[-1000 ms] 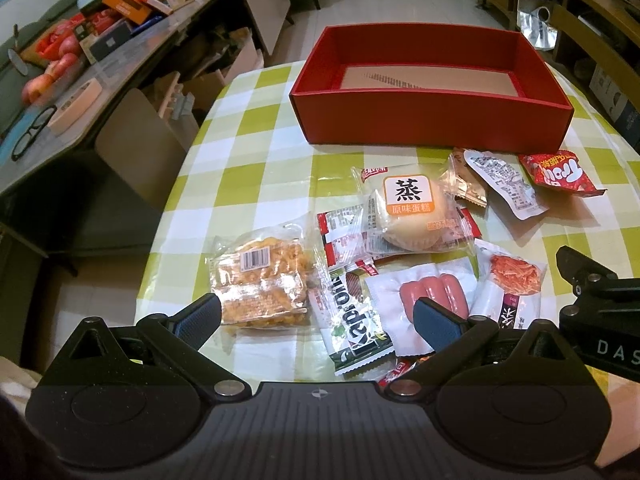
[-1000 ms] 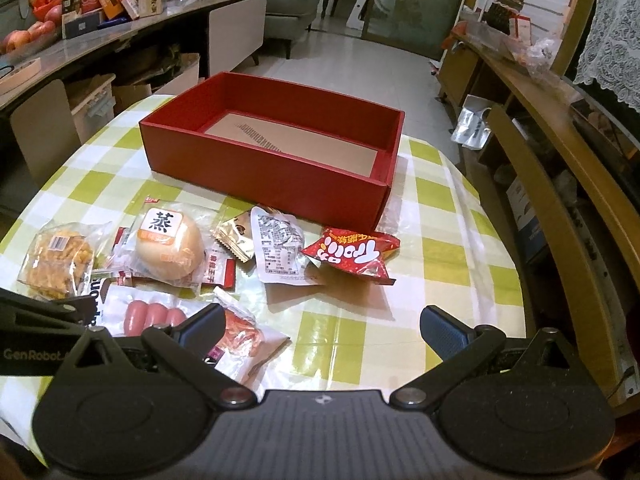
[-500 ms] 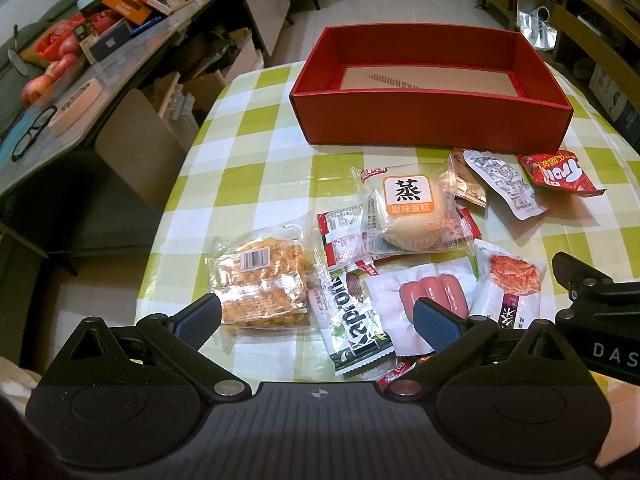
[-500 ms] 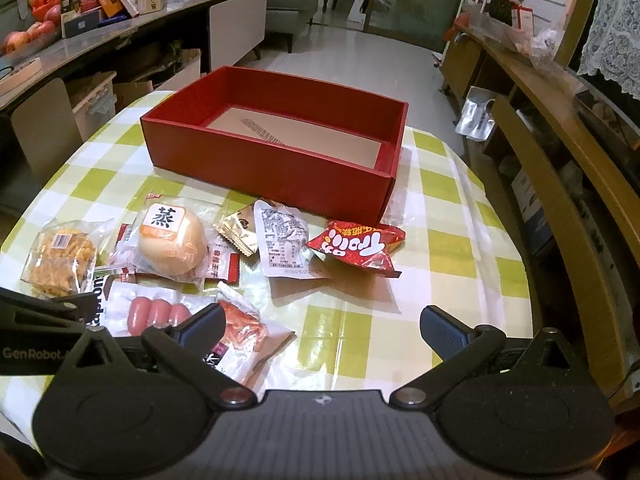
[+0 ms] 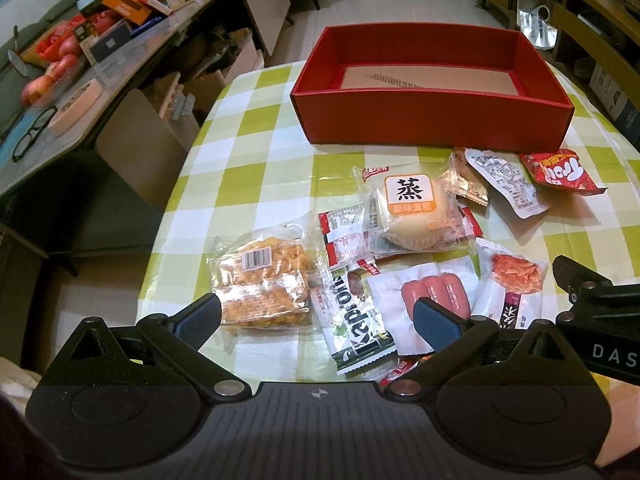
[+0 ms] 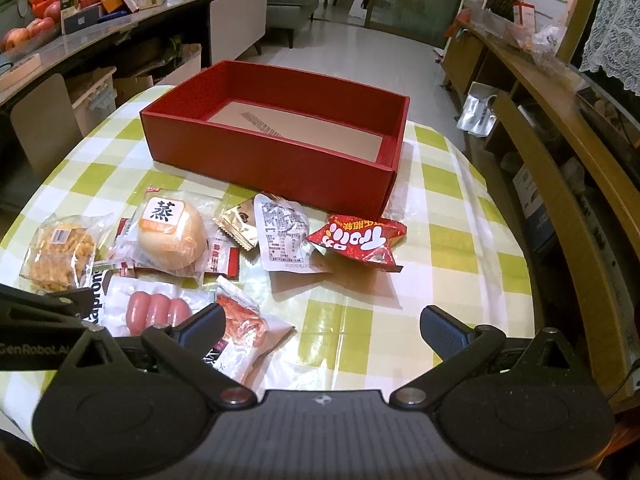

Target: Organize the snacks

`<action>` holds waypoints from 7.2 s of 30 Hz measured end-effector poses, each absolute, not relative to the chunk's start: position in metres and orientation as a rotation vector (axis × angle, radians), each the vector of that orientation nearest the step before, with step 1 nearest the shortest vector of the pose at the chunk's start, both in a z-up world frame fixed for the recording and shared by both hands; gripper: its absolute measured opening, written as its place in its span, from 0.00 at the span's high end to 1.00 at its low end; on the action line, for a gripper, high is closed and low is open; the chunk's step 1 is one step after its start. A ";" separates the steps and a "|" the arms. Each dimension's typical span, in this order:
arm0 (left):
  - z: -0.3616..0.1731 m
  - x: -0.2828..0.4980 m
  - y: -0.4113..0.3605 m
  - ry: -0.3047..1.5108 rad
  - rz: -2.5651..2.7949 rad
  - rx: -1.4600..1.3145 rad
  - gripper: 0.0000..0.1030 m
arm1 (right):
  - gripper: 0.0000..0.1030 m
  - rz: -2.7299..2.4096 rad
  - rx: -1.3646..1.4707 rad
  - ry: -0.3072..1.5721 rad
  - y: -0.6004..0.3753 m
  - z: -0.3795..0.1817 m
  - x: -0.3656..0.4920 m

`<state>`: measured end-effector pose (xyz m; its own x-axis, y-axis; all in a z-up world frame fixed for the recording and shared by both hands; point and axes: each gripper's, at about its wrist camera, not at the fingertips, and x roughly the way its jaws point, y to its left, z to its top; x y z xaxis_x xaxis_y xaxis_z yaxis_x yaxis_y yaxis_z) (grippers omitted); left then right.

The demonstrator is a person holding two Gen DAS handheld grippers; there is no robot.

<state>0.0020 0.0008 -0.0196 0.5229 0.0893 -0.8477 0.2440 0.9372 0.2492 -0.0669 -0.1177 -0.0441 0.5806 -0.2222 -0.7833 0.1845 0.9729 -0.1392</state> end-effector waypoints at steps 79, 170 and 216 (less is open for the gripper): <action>-0.051 0.027 0.012 1.162 -0.120 0.379 0.00 | 0.47 -0.007 0.121 1.186 -0.104 -0.089 -0.054; -0.082 0.028 -0.019 1.287 -0.379 0.596 0.29 | 0.48 -0.016 0.049 1.220 -0.126 -0.096 -0.053; -0.076 0.059 -0.029 1.313 -0.447 0.421 0.18 | 0.52 -0.015 0.069 1.171 -0.128 -0.084 -0.052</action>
<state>0.0585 -0.0286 -0.0762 0.1952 -0.0749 -0.9779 0.5378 0.8420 0.0428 -0.0520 -0.1281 -0.0837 0.3895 0.0241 -0.9207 0.0476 0.9978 0.0463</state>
